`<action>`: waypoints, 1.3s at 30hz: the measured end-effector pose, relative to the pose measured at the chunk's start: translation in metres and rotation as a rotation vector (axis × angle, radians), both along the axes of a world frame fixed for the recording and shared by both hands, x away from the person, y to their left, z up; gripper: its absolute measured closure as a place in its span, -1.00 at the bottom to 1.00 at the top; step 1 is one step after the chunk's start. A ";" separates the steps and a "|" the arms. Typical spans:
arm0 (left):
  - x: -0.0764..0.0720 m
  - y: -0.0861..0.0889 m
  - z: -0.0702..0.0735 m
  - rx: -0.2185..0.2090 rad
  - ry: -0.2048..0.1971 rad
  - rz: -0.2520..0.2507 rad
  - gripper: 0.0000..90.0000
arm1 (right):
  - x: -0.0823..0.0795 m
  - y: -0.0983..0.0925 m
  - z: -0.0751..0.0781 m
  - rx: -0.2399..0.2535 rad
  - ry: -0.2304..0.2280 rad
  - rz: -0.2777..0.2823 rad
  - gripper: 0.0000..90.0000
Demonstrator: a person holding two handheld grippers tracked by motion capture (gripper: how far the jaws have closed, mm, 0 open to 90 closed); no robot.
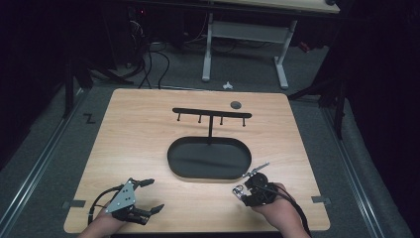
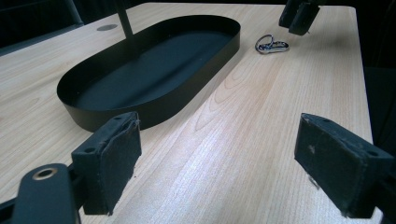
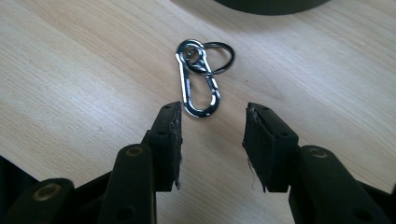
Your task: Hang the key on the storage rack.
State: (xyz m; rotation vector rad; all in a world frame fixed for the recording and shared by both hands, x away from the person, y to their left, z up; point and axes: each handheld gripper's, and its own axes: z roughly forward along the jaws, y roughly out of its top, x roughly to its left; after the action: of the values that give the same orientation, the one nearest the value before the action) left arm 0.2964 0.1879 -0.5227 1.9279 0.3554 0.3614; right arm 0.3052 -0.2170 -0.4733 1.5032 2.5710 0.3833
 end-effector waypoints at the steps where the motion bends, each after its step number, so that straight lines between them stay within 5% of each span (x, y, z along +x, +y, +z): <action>1: 0.000 0.000 0.000 0.000 0.000 0.001 -0.66 | 0.001 0.001 -0.002 -0.007 0.002 0.006 0.24; 7: 0.000 0.000 0.000 0.000 -0.001 -0.001 -0.66 | 0.004 0.008 -0.004 -0.011 0.000 0.025 0.23; 23: -0.001 0.000 0.000 0.005 -0.003 -0.007 -0.66 | 0.014 0.017 -0.014 0.027 0.010 -0.039 0.10; 33: 0.000 0.000 0.000 0.004 -0.002 -0.009 -0.66 | 0.016 0.022 -0.009 0.032 -0.022 -0.015 0.25; 39: -0.001 0.000 0.000 0.005 -0.004 -0.010 -0.66 | 0.017 0.022 -0.010 0.020 -0.031 -0.025 0.55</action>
State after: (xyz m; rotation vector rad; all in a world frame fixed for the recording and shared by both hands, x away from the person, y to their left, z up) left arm 0.2956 0.1878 -0.5229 1.9333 0.3424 0.3597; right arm 0.3225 -0.1953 -0.4835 1.5224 2.5294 0.4265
